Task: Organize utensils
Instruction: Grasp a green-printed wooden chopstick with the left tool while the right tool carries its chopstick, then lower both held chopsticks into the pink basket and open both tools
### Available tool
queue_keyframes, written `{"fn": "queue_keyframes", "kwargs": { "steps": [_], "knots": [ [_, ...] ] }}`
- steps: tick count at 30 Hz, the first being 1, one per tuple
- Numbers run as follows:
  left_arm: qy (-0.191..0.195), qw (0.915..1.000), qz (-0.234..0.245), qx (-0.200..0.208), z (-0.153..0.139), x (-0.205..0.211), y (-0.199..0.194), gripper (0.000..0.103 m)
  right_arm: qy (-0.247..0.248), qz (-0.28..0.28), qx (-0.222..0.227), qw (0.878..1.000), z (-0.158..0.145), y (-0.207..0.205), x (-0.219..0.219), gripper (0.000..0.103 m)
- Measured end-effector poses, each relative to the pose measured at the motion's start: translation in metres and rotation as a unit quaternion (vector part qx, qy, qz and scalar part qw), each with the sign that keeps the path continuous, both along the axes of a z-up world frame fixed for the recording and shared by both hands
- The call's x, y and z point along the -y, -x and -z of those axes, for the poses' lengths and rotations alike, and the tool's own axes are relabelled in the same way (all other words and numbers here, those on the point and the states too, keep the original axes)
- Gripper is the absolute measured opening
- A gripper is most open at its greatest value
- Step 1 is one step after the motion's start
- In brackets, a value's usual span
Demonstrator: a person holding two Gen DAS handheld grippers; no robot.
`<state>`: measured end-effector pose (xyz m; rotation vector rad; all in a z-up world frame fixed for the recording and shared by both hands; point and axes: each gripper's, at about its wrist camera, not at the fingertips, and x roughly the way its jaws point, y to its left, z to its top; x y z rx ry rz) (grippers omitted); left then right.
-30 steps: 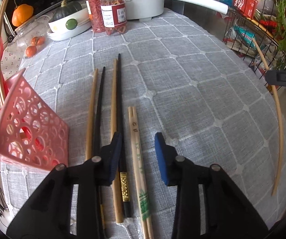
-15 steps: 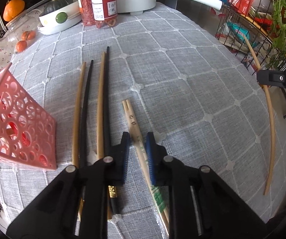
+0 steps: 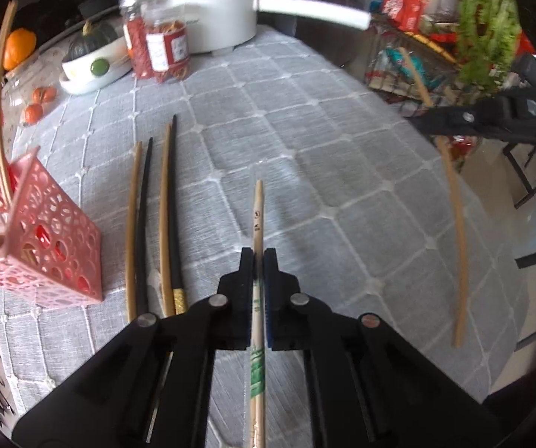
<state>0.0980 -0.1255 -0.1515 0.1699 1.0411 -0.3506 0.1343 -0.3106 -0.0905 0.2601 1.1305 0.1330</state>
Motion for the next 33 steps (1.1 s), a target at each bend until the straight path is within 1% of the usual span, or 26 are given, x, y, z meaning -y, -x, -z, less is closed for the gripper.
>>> {"fn": "queue_keyframes", "kwargs": {
  "steps": [5, 7, 9, 13, 16, 19, 22, 26, 29, 30, 31, 33],
  "knots": [
    [0.034, 0.9981, 0.025, 0.044, -0.039, -0.005, 0.032, 0.006, 0.006, -0.009, 0.038, 0.999, -0.025, 0.014, -0.018, 0.006],
    [0.053, 0.9951, 0.039, 0.074, -0.060, -0.010, 0.047, 0.006, 0.008, -0.013, 0.053, 0.998, -0.034, 0.020, -0.025, 0.006],
    [0.080, 0.9900, 0.049, 0.105, -0.082, -0.018, 0.061, 0.006, 0.010, -0.014, 0.073, 0.997, -0.046, 0.027, -0.030, 0.006],
    [0.138, 0.9720, 0.060, 0.180, -0.128, -0.040, 0.086, 0.006, 0.000, -0.007, 0.105, 0.994, -0.065, 0.038, -0.034, 0.006],
    [0.177, 0.9528, 0.050, 0.241, -0.159, -0.064, 0.096, 0.006, -0.011, 0.001, 0.128, 0.992, -0.078, 0.043, -0.037, 0.006],
    [0.200, 0.9318, 0.032, 0.301, -0.181, -0.087, 0.095, 0.006, -0.018, 0.007, 0.143, 0.990, -0.086, 0.044, -0.041, 0.006],
    [0.207, 0.9145, 0.029, 0.347, -0.191, -0.106, 0.082, 0.006, -0.025, 0.009, 0.157, 0.987, -0.093, 0.043, -0.047, 0.006],
    [0.200, 0.9057, 0.041, 0.372, -0.190, -0.121, 0.054, 0.006, -0.037, 0.003, 0.169, 0.985, -0.100, 0.038, -0.058, 0.006],
    [0.197, 0.8978, 0.053, 0.390, -0.188, -0.134, 0.042, 0.006, -0.050, -0.007, 0.177, 0.983, -0.105, 0.035, -0.068, 0.006],
    [0.200, 0.8945, 0.055, 0.396, -0.184, -0.138, 0.033, 0.006, -0.055, -0.012, 0.180, 0.982, -0.108, 0.034, -0.072, 0.006],
    [0.204, 0.8918, 0.057, 0.400, -0.183, -0.143, 0.035, 0.006, -0.060, -0.016, 0.184, 0.981, -0.111, 0.033, -0.075, 0.006],
    [0.214, 0.8878, 0.060, 0.403, -0.174, -0.150, 0.022, 0.006, -0.067, -0.026, 0.194, 0.978, -0.118, 0.030, -0.084, 0.006]
  ]
}}
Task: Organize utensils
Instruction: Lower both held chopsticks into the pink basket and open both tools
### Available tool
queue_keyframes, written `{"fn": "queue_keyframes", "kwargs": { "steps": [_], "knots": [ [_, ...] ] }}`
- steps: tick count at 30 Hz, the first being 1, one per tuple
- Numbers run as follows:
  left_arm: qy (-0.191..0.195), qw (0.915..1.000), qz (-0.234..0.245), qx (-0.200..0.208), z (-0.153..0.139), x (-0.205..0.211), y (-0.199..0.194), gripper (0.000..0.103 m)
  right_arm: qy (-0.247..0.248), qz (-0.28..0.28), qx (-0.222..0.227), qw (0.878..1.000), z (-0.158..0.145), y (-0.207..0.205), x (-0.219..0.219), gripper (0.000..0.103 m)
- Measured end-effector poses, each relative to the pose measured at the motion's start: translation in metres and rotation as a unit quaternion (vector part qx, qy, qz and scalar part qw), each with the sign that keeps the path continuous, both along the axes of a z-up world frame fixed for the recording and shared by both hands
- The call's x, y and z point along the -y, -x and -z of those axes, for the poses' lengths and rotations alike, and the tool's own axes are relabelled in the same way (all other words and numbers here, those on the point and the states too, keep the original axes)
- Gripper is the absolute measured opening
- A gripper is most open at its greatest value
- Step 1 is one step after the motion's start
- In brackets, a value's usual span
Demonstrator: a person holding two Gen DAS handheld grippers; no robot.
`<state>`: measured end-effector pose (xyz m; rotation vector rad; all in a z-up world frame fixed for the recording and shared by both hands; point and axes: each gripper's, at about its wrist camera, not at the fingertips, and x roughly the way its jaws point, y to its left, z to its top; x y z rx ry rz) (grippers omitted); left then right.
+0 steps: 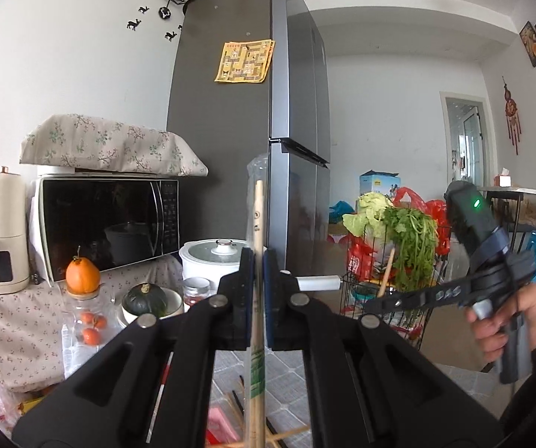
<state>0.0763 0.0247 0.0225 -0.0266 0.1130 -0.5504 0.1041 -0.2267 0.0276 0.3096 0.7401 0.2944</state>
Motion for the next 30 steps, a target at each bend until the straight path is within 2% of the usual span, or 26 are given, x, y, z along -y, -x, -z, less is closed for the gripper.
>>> {"fn": "queue_keyframes", "kwargs": {
  "steps": [8, 13, 18, 24, 30],
  "knots": [
    [0.015, 0.9995, 0.029, 0.000, 0.046, -0.022, -0.037, 0.006, -0.018, -0.029, 0.051, 0.998, -0.024, -0.016, -0.025, 0.006],
    [0.057, 0.9974, 0.044, -0.006, 0.070, -0.039, -0.049, 0.006, -0.041, -0.051, 0.063, 0.996, -0.026, -0.025, -0.041, 0.006],
    [0.073, 0.9963, 0.044, -0.012, 0.095, -0.049, -0.056, 0.006, -0.055, -0.079, 0.073, 0.993, -0.026, -0.030, -0.065, 0.006],
    [0.082, 0.9946, 0.050, -0.039, 0.117, -0.056, -0.052, 0.006, -0.034, -0.095, 0.081, 0.992, -0.016, -0.035, -0.088, 0.006],
    [0.081, 0.9934, 0.050, -0.063, 0.123, -0.061, -0.048, 0.006, -0.001, -0.097, 0.070, 0.993, 0.004, -0.044, -0.103, 0.006]
  ]
}}
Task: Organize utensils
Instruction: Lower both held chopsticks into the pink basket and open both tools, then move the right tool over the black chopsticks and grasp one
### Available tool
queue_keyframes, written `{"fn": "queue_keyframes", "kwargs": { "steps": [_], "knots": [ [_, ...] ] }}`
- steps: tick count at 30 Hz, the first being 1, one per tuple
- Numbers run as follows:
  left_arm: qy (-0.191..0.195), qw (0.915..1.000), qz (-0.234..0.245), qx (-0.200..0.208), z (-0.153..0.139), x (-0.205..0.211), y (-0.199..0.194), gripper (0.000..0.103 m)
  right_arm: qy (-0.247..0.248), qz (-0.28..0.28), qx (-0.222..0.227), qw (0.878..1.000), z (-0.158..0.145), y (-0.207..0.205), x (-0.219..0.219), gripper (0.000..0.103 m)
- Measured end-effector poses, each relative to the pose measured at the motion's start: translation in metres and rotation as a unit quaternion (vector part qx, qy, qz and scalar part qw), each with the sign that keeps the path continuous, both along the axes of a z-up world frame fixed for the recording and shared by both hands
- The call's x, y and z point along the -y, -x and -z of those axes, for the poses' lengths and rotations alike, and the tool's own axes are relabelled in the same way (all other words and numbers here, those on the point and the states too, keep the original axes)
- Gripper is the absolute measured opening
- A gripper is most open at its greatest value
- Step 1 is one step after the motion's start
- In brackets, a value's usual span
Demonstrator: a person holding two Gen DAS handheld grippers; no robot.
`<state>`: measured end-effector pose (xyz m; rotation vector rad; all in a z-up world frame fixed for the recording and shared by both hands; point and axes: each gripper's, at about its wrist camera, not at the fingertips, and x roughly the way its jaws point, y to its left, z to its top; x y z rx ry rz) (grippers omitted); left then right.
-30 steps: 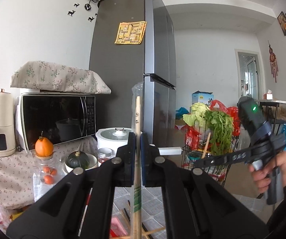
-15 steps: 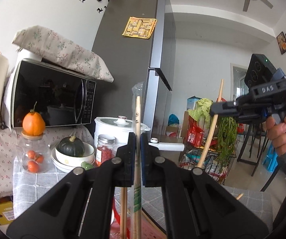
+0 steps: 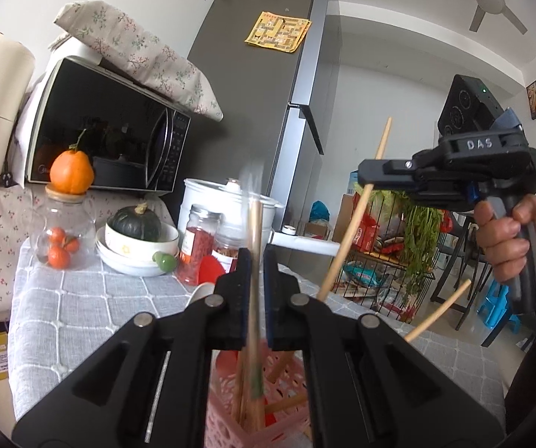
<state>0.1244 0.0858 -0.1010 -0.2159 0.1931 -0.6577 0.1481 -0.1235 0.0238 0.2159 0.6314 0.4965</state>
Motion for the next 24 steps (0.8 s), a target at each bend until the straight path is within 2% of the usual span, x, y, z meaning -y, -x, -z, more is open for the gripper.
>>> {"fn": "queue_keyframes", "kwargs": {
  "steps": [3, 5, 7, 12, 14, 17, 19, 21, 24],
  "knots": [
    [-0.007, 0.9998, -0.009, -0.014, 0.000, -0.003, 0.002, 0.007, 0.005, -0.007, -0.012, 1.000, 0.012, -0.005, -0.007, 0.007],
    [-0.013, 0.9994, -0.017, -0.026, -0.001, -0.004, 0.002, 0.016, 0.004, -0.015, -0.019, 1.000, 0.016, -0.006, -0.010, 0.008],
    [-0.017, 0.9987, -0.027, -0.040, -0.003, -0.007, 0.003, 0.035, -0.006, -0.022, -0.029, 0.999, 0.019, -0.007, -0.010, 0.009],
    [-0.035, 0.9959, -0.051, -0.066, -0.018, -0.012, 0.010, 0.044, -0.039, -0.009, -0.028, 0.999, 0.010, -0.003, 0.009, 0.021],
    [-0.043, 0.9942, -0.062, -0.076, -0.025, -0.013, 0.015, 0.051, -0.054, -0.001, -0.024, 0.998, 0.003, 0.000, 0.020, 0.031],
    [-0.053, 0.9913, -0.078, -0.091, -0.038, -0.014, 0.023, 0.061, -0.072, 0.014, -0.013, 0.997, -0.007, 0.008, 0.038, 0.040],
    [-0.059, 0.9890, -0.089, -0.103, -0.046, -0.014, 0.027, 0.073, -0.078, 0.023, -0.013, 0.997, -0.010, 0.012, 0.050, 0.046],
    [-0.073, 0.9850, -0.098, -0.122, -0.053, -0.012, 0.030, 0.080, -0.081, 0.038, -0.018, 0.996, -0.010, 0.016, 0.064, 0.053],
    [-0.087, 0.9765, -0.107, -0.165, -0.059, -0.009, 0.032, 0.085, -0.076, 0.058, -0.028, 0.995, -0.007, 0.019, 0.078, 0.062]
  ]
}}
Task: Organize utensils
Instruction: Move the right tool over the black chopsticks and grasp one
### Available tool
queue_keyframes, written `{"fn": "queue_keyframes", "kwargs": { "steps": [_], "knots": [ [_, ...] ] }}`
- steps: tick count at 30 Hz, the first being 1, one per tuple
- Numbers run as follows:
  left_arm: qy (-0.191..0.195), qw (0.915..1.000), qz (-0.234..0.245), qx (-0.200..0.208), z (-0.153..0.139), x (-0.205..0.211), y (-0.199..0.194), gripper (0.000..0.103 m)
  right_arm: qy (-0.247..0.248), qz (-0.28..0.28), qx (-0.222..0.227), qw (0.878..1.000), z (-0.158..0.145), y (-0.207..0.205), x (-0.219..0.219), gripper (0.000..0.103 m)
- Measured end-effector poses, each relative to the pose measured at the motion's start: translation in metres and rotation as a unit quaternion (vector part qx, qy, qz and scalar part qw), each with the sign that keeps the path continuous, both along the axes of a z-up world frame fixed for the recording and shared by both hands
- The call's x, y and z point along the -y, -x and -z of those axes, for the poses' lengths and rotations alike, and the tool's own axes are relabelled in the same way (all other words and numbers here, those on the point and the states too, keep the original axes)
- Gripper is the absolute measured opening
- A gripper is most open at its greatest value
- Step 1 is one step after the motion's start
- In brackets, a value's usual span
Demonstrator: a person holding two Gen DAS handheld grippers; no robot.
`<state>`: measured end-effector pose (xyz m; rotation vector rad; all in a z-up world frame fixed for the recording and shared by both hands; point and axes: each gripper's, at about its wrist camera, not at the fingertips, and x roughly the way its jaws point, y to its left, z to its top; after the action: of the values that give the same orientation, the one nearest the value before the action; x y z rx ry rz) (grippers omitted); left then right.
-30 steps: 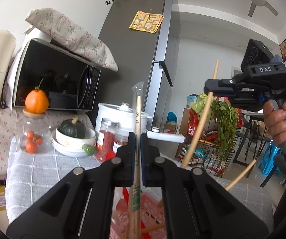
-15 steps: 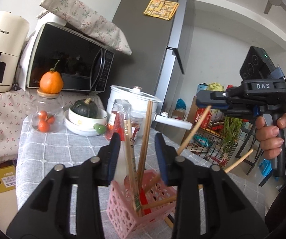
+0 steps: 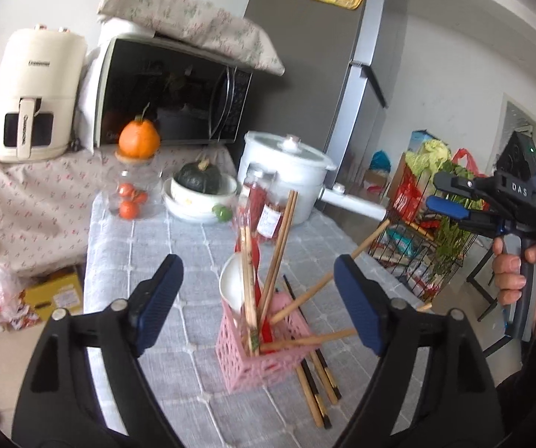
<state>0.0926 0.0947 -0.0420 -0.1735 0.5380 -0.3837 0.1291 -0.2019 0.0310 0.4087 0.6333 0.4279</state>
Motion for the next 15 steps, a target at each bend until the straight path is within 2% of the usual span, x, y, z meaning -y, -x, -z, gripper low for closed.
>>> {"fn": "queue_keyframes", "kwargs": {
  "steps": [4, 7, 12, 15],
  "knots": [
    [-0.011, 0.9973, -0.019, -0.070, 0.001, 0.002, 0.003, 0.091, 0.026, 0.020, -0.027, 0.999, 0.008, 0.001, 0.013, 0.071],
    [-0.027, 0.9915, -0.039, -0.121, 0.007, 0.006, 0.007, 0.097, 0.045, 0.026, -0.049, 0.997, 0.016, 0.001, 0.018, 0.076],
    [-0.052, 0.9762, -0.060, -0.202, 0.024, 0.018, 0.016, 0.101, 0.073, 0.025, -0.099, 0.992, 0.039, -0.005, 0.020, 0.083],
    [-0.063, 0.9697, -0.074, -0.224, 0.031, 0.023, 0.023, 0.102, 0.095, 0.025, -0.127, 0.987, 0.054, -0.011, 0.017, 0.086]
  ]
}}
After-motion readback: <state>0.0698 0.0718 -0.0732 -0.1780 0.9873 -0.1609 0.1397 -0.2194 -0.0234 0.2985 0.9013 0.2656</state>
